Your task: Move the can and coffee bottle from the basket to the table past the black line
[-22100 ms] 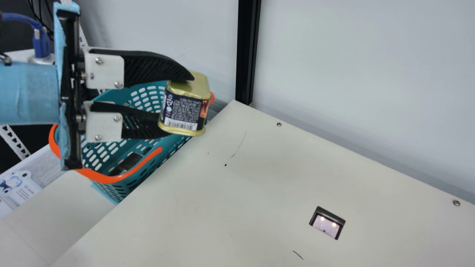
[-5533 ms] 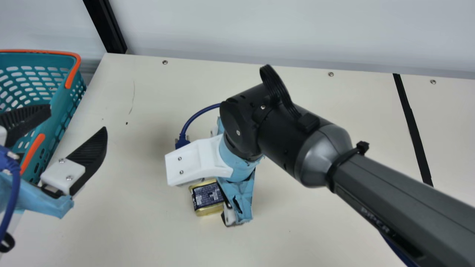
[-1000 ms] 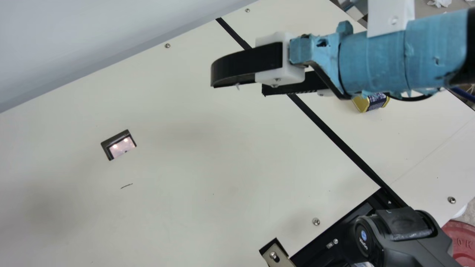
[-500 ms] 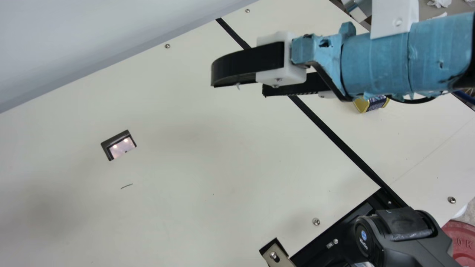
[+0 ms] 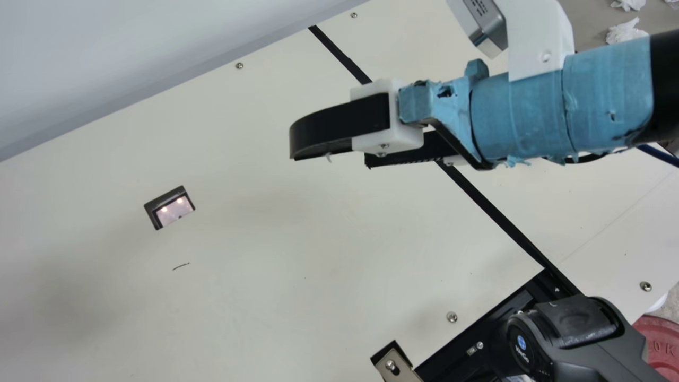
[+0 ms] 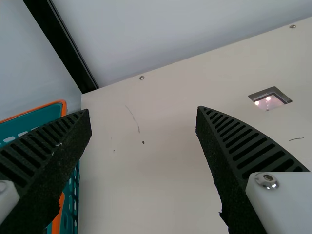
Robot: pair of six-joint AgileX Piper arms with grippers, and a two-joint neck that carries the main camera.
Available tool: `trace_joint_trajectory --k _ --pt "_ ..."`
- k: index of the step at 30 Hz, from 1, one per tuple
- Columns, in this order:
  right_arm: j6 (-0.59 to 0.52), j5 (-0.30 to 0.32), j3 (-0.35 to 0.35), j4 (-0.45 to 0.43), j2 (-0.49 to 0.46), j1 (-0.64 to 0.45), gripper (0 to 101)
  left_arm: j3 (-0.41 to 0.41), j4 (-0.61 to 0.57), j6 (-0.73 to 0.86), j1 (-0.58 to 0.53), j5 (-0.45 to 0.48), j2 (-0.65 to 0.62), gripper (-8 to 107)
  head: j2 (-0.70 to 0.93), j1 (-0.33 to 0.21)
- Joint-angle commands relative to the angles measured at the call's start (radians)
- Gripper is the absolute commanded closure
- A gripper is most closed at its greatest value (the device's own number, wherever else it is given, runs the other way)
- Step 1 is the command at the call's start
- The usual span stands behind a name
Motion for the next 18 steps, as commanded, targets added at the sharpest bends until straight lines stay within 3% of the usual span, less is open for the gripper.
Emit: trace_joint_trajectory --k 1,7,18 --pt "0.0 0.0 0.0 0.0 0.0 0.0 0 0.0 0.0 0.0 0.0 0.0 0.0 9 -0.012 -0.016" --pt "0.0 0.0 0.0 0.0 0.0 0.0 0 0.0 0.0 0.0 0.0 0.0 0.0 9 0.085 -0.006" --pt "0.0 0.0 0.0 0.0 0.0 0.0 0 0.0 0.0 0.0 0.0 0.0 0.0 9 0.523 -0.037"
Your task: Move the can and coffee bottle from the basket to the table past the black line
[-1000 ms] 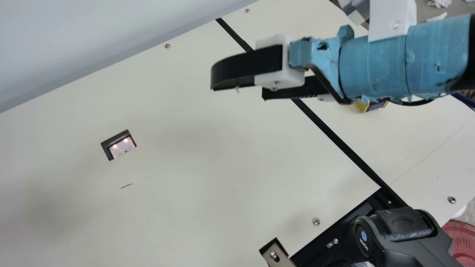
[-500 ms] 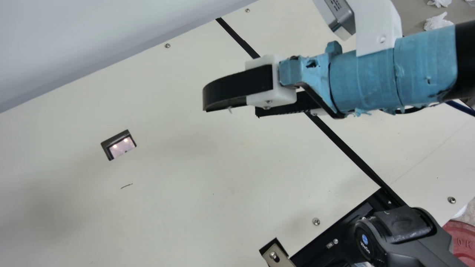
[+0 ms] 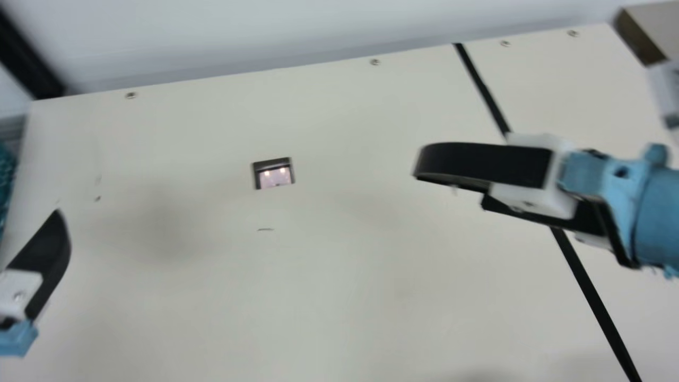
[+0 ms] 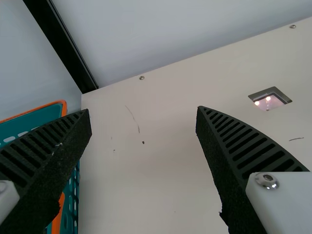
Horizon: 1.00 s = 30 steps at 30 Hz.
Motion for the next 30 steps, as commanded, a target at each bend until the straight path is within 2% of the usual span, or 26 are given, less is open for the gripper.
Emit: trace_joint_trajectory --k 1,9,18,24,30 --pt "0.0 0.0 0.0 0.0 0.0 0.0 0 0.0 0.0 0.0 0.0 0.0 0.0 9 0.075 -0.043" --pt "0.0 0.0 0.0 0.0 0.0 0.0 0 0.0 0.0 0.0 0.0 0.0 0.0 9 0.386 -0.108" --pt "0.0 0.0 0.0 0.0 0.0 0.0 0 0.0 0.0 0.0 0.0 0.0 0.0 9 0.657 -0.213" --pt "0.0 0.0 0.0 0.0 0.0 0.0 0 0.0 0.0 0.0 0.0 0.0 0.0 9 0.786 -0.283" --pt "0.0 0.0 0.0 0.0 0.0 0.0 0 0.0 0.0 0.0 0.0 0.0 0.0 9 0.786 -0.283"
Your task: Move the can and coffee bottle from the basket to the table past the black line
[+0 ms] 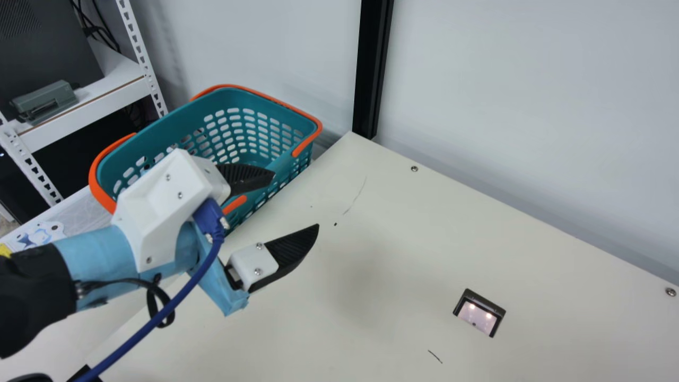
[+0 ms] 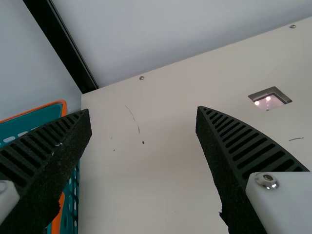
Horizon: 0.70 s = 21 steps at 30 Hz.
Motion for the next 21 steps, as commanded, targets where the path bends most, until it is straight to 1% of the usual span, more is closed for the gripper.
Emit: trace_joint_trajectory --k 1,8,9,10,11,13,15,17,21 --pt "0.0 0.0 0.0 0.0 0.0 0.0 0 0.0 0.0 0.0 0.0 0.0 0.0 9 0.014 -0.022" --pt "0.0 0.0 0.0 0.0 0.0 0.0 0 0.0 0.0 0.0 0.0 0.0 0.0 9 0.014 -0.022" --pt "0.0 0.0 0.0 0.0 0.0 0.0 0 0.0 0.03 -0.032 -0.005 -0.001 0.0 9 0.014 -0.022" --pt "0.0 0.0 0.0 0.0 0.0 0.0 0 -0.014 -0.012 0.027 0.067 0.116 -0.091 9 0.014 -0.022" --pt "0.0 0.0 0.0 0.0 0.0 0.0 0 -0.019 -0.016 0.029 0.092 0.136 -0.106 9 0.014 -0.022" --pt "0.0 0.0 0.0 0.0 0.0 0.0 0 -0.032 -0.034 0.023 0.138 0.143 -0.098 9 0.014 -0.022" --pt "0.0 0.0 0.0 0.0 0.0 0.0 0 -0.046 -0.081 0.038 0.204 0.174 -0.108 9 0.014 -0.022" --pt "0.0 0.0 0.0 0.0 0.0 0.0 0 -0.07 -0.151 0.084 0.295 0.22 -0.109 9 0.014 -0.022" --pt "0.0 0.0 0.0 0.0 0.0 0.0 0 -0.099 -0.25 0.133 0.481 0.307 -0.099 9 0.014 -0.022"
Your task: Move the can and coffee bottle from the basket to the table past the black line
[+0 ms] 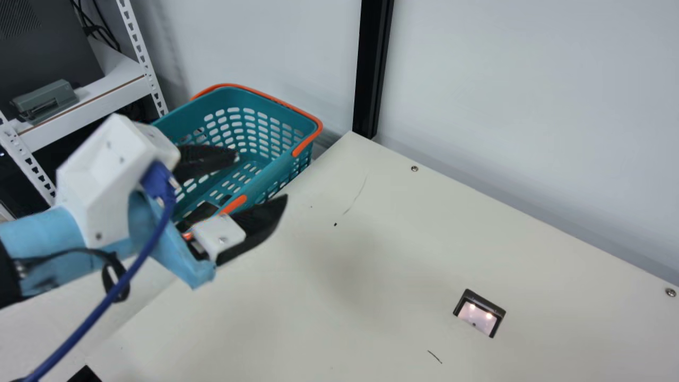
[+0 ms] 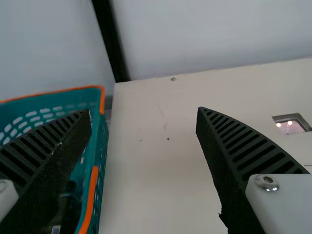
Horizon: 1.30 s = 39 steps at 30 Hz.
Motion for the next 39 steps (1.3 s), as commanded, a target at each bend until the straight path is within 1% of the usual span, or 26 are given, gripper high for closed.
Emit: trace_joint_trajectory --k 1,4,7,8,9,12,14,16,17,19,23,26,31,39 --pt "0.0 0.0 0.0 0.0 0.0 0.0 0 -0.015 -0.084 0.032 0.215 0.074 0.02 9 0.014 -0.022" --pt "0.0 0.0 0.0 0.0 0.0 0.0 0 -0.039 -0.109 0.038 0.324 0.11 0.064 9 0.014 -0.022" --pt "0.0 0.0 0.0 0.0 0.0 0.0 0 -0.064 -0.087 0.006 0.381 0.106 0.122 9 0.014 -0.022" --pt "0.0 0.0 0.0 0.0 0.0 0.0 0 -0.091 -0.118 0.057 0.453 0.136 0.152 9 0.014 -0.022" --pt "0.0 0.0 0.0 0.0 0.0 0.0 0 -0.064 -0.104 0.015 0.321 0.115 0.106 9 0.014 -0.022" --pt "0.0 0.0 0.0 -0.001 0.0 0.0 0 -0.087 -0.104 0.007 0.412 0.116 0.15 9 0.014 -0.022" --pt "0.0 0.0 0.0 -0.001 0.0 0.0 0 -0.087 -0.102 0.007 0.442 0.119 0.152 9 0.014 -0.022" --pt "0.0 0.0 0.0 -0.001 0.0 0.0 0 -0.087 -0.102 0.007 0.448 0.118 0.152 9 0.014 -0.022" --pt "0.0 0.0 0.0 -0.001 0.0 0.0 0 -0.09 -0.076 -0.026 0.432 0.113 0.149 9 0.014 -0.022" --pt "0.0 0.0 0.0 -0.001 0.0 0.0 0 -0.091 -0.07 -0.029 0.434 0.107 0.155 9 0.014 -0.022" --pt "0.0 0.0 0.0 0.0 0.0 0.0 0 -0.114 -0.025 -0.081 0.437 0.086 0.206 9 0.014 -0.022" --pt "0.0 0.0 0.0 0.0 0.0 0.0 0 -0.157 0.01 -0.13 0.443 0.077 0.277 9 0.014 -0.022" --pt "0.0 0.0 0.0 0.0 0.0 0.0 0 -0.261 0.087 -0.22 0.449 0.085 0.414 9 0.014 -0.022" --pt "0.0 0.0 0.0 0.0 0.0 0.0 0 -0.439 0.271 -0.388 0.434 0.18 0.623 9 0.014 -0.022"
